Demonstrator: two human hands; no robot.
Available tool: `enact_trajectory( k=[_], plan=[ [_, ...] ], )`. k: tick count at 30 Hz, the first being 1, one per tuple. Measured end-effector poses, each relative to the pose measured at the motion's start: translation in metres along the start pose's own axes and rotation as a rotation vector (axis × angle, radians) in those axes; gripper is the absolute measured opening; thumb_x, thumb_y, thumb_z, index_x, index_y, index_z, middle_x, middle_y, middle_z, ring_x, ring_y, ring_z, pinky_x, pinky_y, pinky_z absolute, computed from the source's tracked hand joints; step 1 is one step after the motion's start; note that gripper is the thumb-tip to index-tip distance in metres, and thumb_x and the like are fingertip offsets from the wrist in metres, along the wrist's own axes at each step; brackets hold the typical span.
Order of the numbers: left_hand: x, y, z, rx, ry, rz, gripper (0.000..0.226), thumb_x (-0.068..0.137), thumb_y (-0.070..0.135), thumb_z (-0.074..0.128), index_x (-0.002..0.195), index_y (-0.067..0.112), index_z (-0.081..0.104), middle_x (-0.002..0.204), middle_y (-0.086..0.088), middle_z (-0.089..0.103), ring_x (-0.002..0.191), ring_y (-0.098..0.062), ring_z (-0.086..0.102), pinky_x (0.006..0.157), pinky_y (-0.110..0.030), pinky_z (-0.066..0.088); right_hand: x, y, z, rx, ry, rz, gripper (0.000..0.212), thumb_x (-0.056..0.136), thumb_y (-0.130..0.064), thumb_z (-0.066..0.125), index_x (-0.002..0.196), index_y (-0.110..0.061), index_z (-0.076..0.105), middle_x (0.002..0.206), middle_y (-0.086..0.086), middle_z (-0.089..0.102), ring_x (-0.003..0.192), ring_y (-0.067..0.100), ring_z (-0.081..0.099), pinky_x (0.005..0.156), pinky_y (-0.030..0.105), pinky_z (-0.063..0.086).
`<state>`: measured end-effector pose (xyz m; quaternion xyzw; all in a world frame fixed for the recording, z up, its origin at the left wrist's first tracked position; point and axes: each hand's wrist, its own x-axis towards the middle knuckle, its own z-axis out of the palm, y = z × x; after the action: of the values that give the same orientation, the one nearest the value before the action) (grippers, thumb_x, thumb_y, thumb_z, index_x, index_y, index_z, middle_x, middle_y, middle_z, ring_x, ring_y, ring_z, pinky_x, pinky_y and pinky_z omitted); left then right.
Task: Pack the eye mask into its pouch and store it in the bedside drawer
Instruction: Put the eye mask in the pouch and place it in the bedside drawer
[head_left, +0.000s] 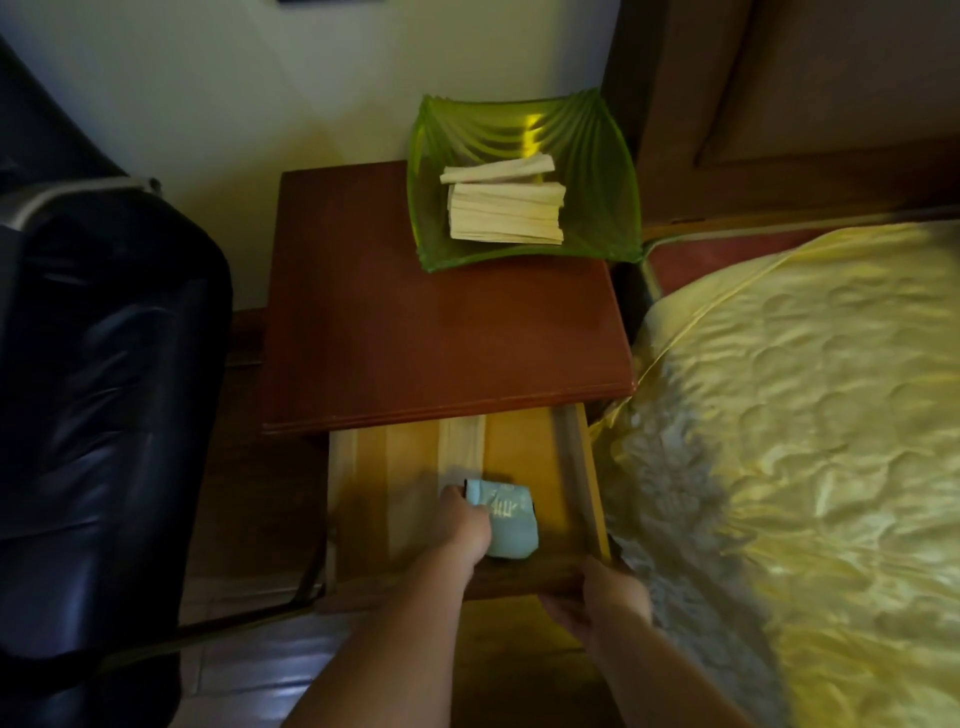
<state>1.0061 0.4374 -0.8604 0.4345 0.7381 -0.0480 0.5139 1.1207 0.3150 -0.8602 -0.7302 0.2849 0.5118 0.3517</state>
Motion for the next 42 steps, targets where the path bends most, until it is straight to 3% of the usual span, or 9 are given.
enact_trajectory(
  k=[8, 13, 16, 19, 24, 31, 36, 39, 42],
  plan=[
    [0.007, 0.016, 0.02, -0.306, 0.016, -0.029, 0.024, 0.099, 0.01, 0.053, 0.123, 0.015, 0.056, 0.096, -0.002, 0.059, 0.098, -0.027, 0.06, 0.089, -0.047, 0.057, 0.012, 0.008, -0.003, -0.034, -0.012, -0.094, 0.009, 0.092, -0.01, 0.062, 0.098, -0.003, 0.062, 0.071, 0.024, 0.074, 0.055, 0.04, 0.073, 0.049, 0.047, 0.061],
    [0.013, 0.049, 0.031, -0.429, 0.045, 0.101, 0.021, 0.101, 0.019, 0.055, 0.121, 0.018, 0.058, 0.111, -0.007, 0.067, 0.1, -0.03, 0.064, 0.092, -0.051, 0.056, 0.02, 0.009, -0.004, -0.032, -0.049, -0.1, 0.019, 0.093, -0.012, 0.064, 0.109, -0.003, 0.062, 0.074, 0.024, 0.076, 0.057, 0.039, 0.074, 0.048, 0.042, 0.06],
    [0.013, 0.055, 0.03, -0.617, -0.058, 0.011, 0.02, 0.102, 0.022, 0.056, 0.122, 0.023, 0.052, 0.106, -0.006, 0.063, 0.103, -0.027, 0.064, 0.09, -0.05, 0.059, 0.025, 0.01, -0.005, -0.027, -0.05, -0.107, 0.017, 0.094, -0.013, 0.064, 0.109, -0.006, 0.061, 0.068, 0.021, 0.076, 0.056, 0.037, 0.075, 0.044, 0.037, 0.057],
    [0.008, 0.039, 0.026, -0.425, -0.096, 0.015, 0.032, 0.104, 0.011, 0.05, 0.135, 0.014, 0.052, 0.119, -0.009, 0.062, 0.103, -0.026, 0.067, 0.086, -0.05, 0.061, 0.025, 0.012, -0.006, -0.045, -0.046, -0.121, 0.017, 0.094, -0.017, 0.065, 0.107, -0.006, 0.062, 0.067, 0.019, 0.076, 0.057, 0.036, 0.075, 0.046, 0.037, 0.057],
    [0.002, 0.028, 0.007, -0.277, -0.078, 0.12, 0.02, 0.104, 0.009, 0.048, 0.116, 0.02, 0.06, 0.123, -0.009, 0.063, 0.1, -0.024, 0.07, 0.082, -0.047, 0.063, 0.023, 0.01, -0.005, -0.047, -0.046, -0.104, 0.015, 0.093, -0.014, 0.066, 0.103, -0.005, 0.063, 0.07, 0.024, 0.076, 0.059, 0.04, 0.075, 0.052, 0.042, 0.06],
    [-0.015, 0.025, -0.008, -0.341, -0.136, 0.152, 0.018, 0.103, 0.027, 0.054, 0.118, 0.019, 0.06, 0.117, -0.003, 0.068, 0.089, -0.017, 0.074, 0.069, -0.038, 0.064, 0.016, 0.006, -0.003, 0.002, -0.047, -0.086, 0.015, 0.094, -0.01, 0.064, 0.106, -0.003, 0.06, 0.089, 0.028, 0.072, 0.054, 0.038, 0.073, 0.047, 0.04, 0.058],
    [-0.027, 0.027, -0.016, -0.439, -0.174, 0.118, 0.016, 0.103, 0.024, 0.054, 0.115, 0.016, 0.06, 0.104, -0.007, 0.073, 0.075, -0.019, 0.078, 0.054, -0.031, 0.06, 0.008, -0.013, 0.005, 0.014, -0.012, -0.187, 0.011, 0.089, -0.008, 0.066, 0.093, 0.002, 0.065, 0.066, 0.024, 0.074, 0.053, 0.039, 0.073, 0.056, 0.053, 0.062],
    [-0.038, 0.031, -0.025, -0.578, -0.333, 0.019, 0.018, 0.103, 0.024, 0.055, 0.108, 0.01, 0.063, 0.09, -0.009, 0.078, 0.072, -0.022, 0.078, 0.05, -0.031, 0.059, 0.002, -0.03, 0.008, -0.013, -0.014, -0.207, 0.014, 0.087, -0.008, 0.068, 0.088, 0.006, 0.067, 0.054, 0.019, 0.071, 0.046, 0.037, 0.071, 0.041, 0.037, 0.057],
    [-0.048, 0.029, -0.04, -0.549, -0.765, -0.176, 0.027, 0.103, 0.026, 0.052, 0.099, 0.008, 0.071, 0.093, -0.008, 0.08, 0.083, -0.02, 0.079, 0.057, -0.031, 0.061, -0.002, -0.041, 0.013, 0.007, -0.004, -0.222, 0.013, 0.09, -0.011, 0.067, 0.088, 0.002, 0.068, 0.047, 0.012, 0.068, 0.038, 0.029, 0.068, 0.034, 0.031, 0.052]
  ],
)
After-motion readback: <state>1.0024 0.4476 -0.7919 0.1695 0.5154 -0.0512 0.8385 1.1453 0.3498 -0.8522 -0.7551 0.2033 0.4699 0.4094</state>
